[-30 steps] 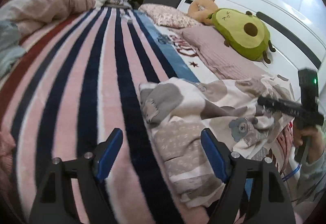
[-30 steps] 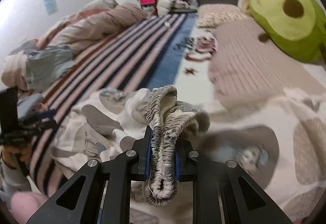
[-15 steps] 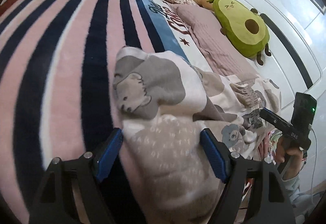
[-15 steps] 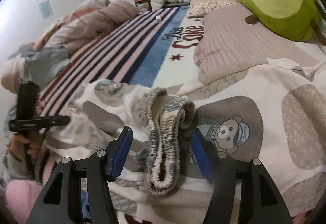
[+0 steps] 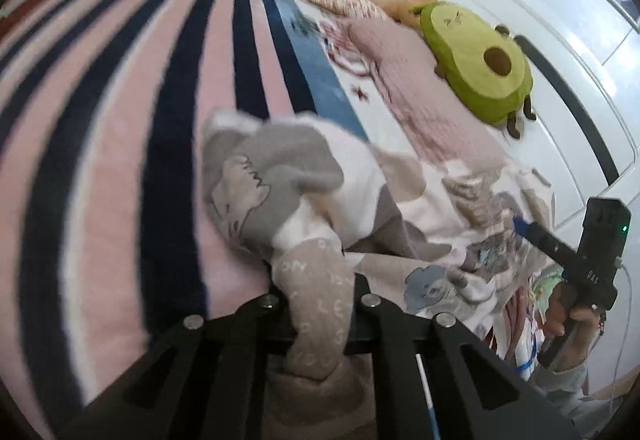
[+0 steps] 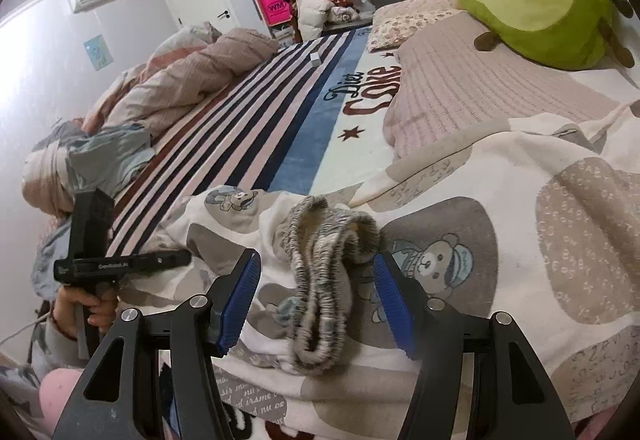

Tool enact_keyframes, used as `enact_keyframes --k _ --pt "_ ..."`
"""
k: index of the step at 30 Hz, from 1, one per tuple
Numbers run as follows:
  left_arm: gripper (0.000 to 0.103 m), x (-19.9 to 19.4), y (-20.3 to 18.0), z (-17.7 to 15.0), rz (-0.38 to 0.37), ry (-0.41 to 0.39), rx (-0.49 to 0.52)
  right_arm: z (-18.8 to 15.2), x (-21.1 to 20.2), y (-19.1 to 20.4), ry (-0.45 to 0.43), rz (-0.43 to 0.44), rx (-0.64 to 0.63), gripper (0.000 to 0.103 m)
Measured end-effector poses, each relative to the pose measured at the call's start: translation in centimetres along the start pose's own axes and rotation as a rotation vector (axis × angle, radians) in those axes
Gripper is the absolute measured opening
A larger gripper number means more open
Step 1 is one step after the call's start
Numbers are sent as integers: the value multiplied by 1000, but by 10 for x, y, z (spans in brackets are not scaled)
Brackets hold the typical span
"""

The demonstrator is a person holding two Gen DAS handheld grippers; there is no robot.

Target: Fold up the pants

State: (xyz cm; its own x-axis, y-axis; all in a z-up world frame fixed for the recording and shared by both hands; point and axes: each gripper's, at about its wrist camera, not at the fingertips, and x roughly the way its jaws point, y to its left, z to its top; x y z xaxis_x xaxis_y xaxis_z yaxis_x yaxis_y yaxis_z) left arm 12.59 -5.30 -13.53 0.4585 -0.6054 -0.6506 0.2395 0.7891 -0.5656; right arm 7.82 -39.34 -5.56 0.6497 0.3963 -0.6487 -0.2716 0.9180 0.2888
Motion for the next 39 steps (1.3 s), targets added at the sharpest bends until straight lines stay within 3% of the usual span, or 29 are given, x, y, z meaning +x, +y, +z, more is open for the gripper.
enact_keyframes --k 7,11,14,17,20,23,24,28,30,33,37,39 --pt "7 -60 23 10 142 -126 -14 -3 -8 0 0 -9 1 55" --pt "8 -99 44 6 352 -184 -12 -4 -8 3 11 -12 -1 55" --pt "23 -109 54 3 426 -166 -17 -8 -9 1 11 -24 22 55" --pt "56 -119 43 2 502 -197 36 -12 -15 -9 3 -53 55 56" --pt "62 -132 26 2 540 -253 87 -18 -38 -25 -52 -119 99 61" --pt "72 -134 8 6 537 -285 118 -24 -62 -42 -103 -181 136 70" --pt "72 -131 0 8 520 -286 130 -27 -72 -50 -125 -227 143 76" --pt "73 -117 -24 13 454 -285 155 -40 -88 -78 -164 -376 176 81" --pt "73 -108 -35 13 430 -279 163 -47 -86 -93 -162 -353 207 84" --pt "73 -94 -49 14 405 -255 170 -56 -71 -108 -139 -235 266 84" --pt "73 -79 -66 13 398 -220 197 -56 -62 -99 -152 -249 223 87" --pt "73 -74 -72 12 395 -211 215 -58 -63 -92 -175 -191 211 87"
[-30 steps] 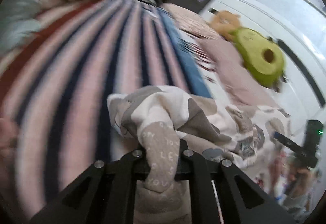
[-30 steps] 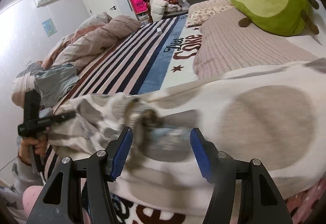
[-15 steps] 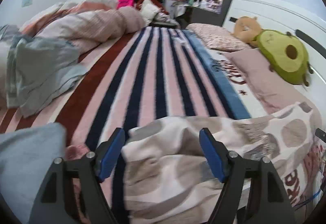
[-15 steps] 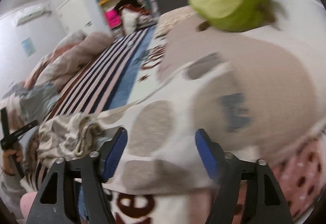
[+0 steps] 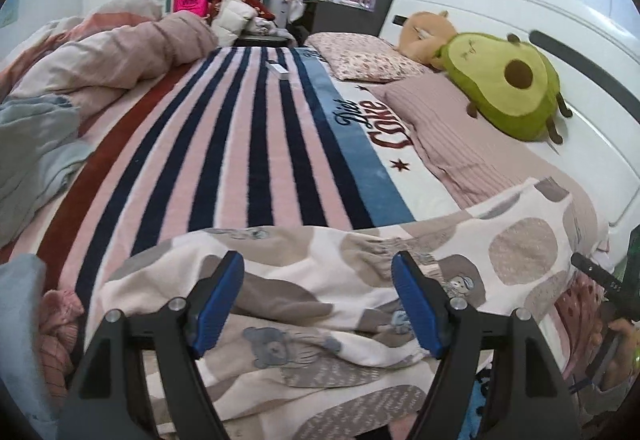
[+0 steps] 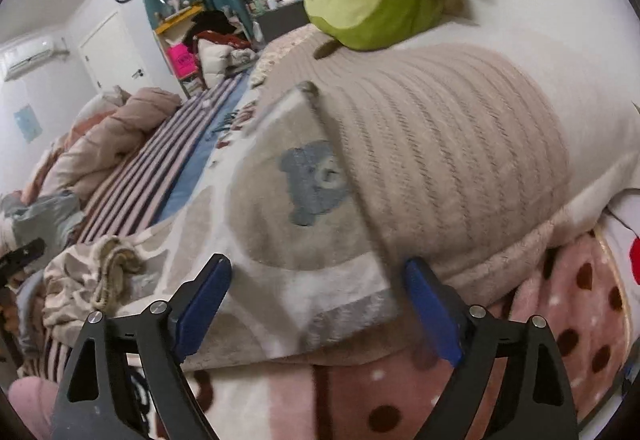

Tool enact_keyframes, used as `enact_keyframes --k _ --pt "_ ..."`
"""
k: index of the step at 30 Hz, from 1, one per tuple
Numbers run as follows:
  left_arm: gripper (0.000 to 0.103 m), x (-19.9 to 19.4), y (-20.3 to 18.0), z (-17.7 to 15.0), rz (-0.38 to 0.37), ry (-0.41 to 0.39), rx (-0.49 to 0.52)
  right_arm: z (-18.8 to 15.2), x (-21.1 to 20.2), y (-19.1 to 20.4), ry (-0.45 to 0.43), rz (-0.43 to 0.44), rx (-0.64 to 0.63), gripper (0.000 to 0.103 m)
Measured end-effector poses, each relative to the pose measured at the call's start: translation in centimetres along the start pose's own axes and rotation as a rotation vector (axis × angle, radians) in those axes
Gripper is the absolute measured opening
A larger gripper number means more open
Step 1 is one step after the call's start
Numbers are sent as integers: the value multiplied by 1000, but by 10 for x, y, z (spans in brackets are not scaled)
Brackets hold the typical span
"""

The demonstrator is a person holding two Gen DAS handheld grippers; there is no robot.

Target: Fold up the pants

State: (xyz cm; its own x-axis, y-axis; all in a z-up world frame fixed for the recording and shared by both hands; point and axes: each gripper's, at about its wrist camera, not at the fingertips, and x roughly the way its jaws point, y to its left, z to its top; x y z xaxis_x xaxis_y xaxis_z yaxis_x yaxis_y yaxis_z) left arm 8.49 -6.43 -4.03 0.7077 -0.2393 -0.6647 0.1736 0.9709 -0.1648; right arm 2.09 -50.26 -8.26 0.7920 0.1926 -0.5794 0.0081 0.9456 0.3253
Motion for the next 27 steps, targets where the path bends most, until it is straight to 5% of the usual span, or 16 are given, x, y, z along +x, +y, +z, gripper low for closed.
enact_keyframes --k 3,10,13,20,27 --pt "73 1 -6 3 -8 -4 8 0 2 15 -8 63 -45 85" --pt "73 -5 -1 2 -16 -20 -10 -1 17 57 -39 36 -205 69" --pt "73 -9 9 -1 -12 -24 -22 0 20 69 -51 -35 -279 15" --pt "73 -27 45 -9 -16 -82 -86 22 14 92 -39 44 -260 11" --pt "73 -51 87 -21 -17 -114 -113 38 28 194 -22 188 -377 10"
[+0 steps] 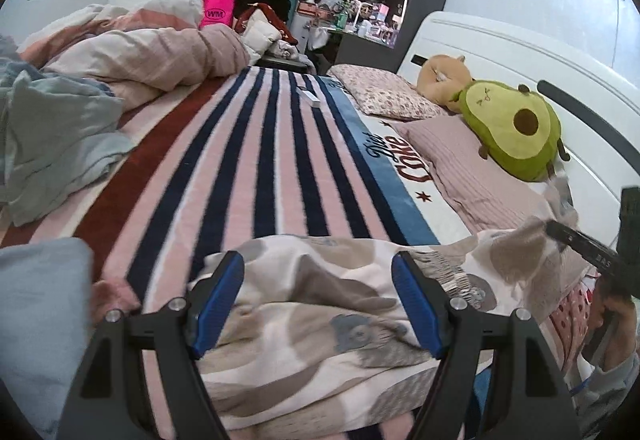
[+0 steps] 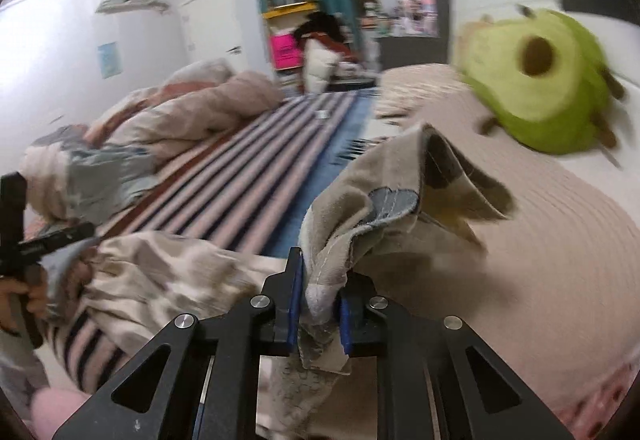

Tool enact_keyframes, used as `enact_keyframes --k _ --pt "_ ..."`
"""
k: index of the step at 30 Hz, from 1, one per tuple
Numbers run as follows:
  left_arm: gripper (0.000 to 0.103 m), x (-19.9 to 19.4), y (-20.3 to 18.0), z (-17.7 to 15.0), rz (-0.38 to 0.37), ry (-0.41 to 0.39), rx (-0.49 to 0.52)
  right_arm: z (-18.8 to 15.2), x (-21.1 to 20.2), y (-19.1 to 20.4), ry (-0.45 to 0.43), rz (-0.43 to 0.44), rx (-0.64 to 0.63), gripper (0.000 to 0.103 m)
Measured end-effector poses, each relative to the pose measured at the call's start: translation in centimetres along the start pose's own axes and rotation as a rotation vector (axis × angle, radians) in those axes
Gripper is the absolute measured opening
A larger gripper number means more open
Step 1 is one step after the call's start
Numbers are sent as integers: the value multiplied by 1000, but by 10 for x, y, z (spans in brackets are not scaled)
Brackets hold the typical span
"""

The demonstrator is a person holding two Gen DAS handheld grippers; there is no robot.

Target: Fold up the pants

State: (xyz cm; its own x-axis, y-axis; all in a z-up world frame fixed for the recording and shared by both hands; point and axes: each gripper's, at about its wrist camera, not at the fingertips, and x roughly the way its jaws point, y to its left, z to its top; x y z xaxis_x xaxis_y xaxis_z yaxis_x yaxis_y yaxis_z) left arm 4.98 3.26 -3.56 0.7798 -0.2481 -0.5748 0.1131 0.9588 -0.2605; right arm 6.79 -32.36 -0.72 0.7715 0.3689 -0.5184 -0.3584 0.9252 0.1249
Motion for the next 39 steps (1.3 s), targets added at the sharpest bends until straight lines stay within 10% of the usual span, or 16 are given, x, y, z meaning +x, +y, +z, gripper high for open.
enact_keyframes --k 14,20,33,39 --pt "73 21 41 -28 -81 84 -59 -48 144 148 409 387 -207 13" --pt "73 38 21 -28 -155 131 -42 -44 117 137 396 490 -152 49" --pt "78 84 -58 -31 -245 258 38 -44 51 62 273 383 -82 50" --pt "71 97 -78 -35 -133 255 119 -51 50 37 262 378 -25 50"
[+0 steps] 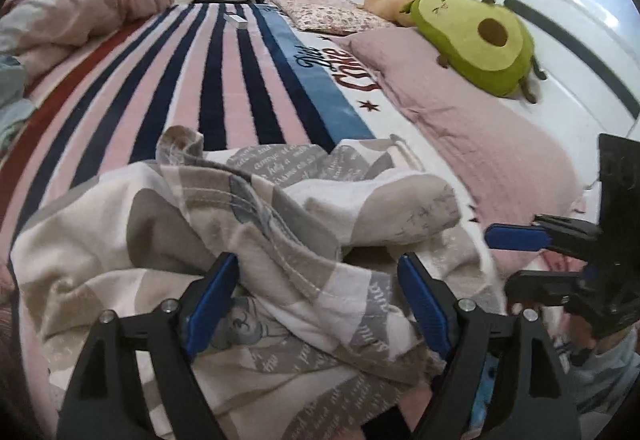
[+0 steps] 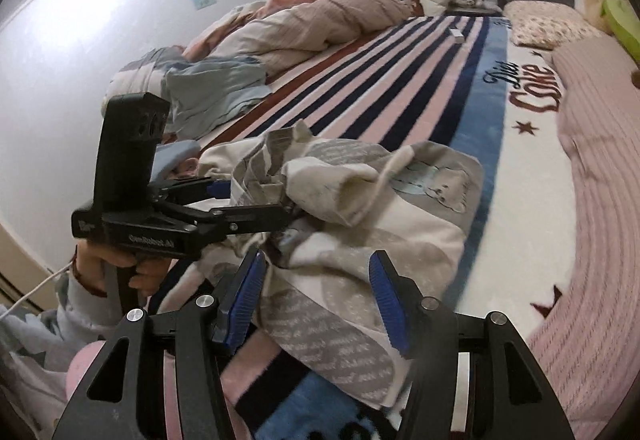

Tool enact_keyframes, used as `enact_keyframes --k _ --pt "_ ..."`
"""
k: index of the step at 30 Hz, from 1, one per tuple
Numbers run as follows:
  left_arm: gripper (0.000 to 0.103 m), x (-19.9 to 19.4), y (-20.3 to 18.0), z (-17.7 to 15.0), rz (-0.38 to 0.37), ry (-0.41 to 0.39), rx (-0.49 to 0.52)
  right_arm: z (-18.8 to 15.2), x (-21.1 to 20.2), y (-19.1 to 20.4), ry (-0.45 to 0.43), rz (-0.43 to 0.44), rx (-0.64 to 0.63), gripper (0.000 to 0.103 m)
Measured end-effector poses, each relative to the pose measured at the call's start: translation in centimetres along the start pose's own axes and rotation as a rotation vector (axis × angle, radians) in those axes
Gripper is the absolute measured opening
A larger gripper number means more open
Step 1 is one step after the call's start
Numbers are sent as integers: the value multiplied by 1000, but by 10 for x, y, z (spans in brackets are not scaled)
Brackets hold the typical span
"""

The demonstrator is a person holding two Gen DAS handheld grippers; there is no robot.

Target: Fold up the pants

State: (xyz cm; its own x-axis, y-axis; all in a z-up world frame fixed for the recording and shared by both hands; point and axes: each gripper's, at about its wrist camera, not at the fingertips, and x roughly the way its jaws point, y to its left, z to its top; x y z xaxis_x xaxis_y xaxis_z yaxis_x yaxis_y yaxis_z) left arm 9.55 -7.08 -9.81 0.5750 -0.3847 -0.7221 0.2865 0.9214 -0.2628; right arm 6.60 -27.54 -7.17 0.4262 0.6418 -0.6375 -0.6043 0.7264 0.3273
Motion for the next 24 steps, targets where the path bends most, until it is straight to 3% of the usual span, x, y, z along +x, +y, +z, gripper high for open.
enact_keyframes --k 1,3,6,10,13,20,22,24 --pt "62 1 1 0 26 0 0 -1 0 -2 -3 1 5 50" --pt "18 1 8 -1 60 2 -11 0 -1 -3 -12 5 17 50" --pt "8 -14 16 -4 64 -36 -22 -2 -4 -6 -23 4 27 50" --pt "7 -58 23 -6 81 -180 -29 -2 -3 -7 -27 5 42 50" --pt "7 -85 37 -13 155 -230 -49 0 -2 -6 -28 11 49 51" --pt "10 -69 87 -53 247 -105 -162 2 13 4 0 11 41 51" --pt "26 -70 98 -61 280 -86 -182 2 16 6 8 12 36 51" --pt "49 -80 103 -64 267 -111 -200 4 18 9 12 11 30 51"
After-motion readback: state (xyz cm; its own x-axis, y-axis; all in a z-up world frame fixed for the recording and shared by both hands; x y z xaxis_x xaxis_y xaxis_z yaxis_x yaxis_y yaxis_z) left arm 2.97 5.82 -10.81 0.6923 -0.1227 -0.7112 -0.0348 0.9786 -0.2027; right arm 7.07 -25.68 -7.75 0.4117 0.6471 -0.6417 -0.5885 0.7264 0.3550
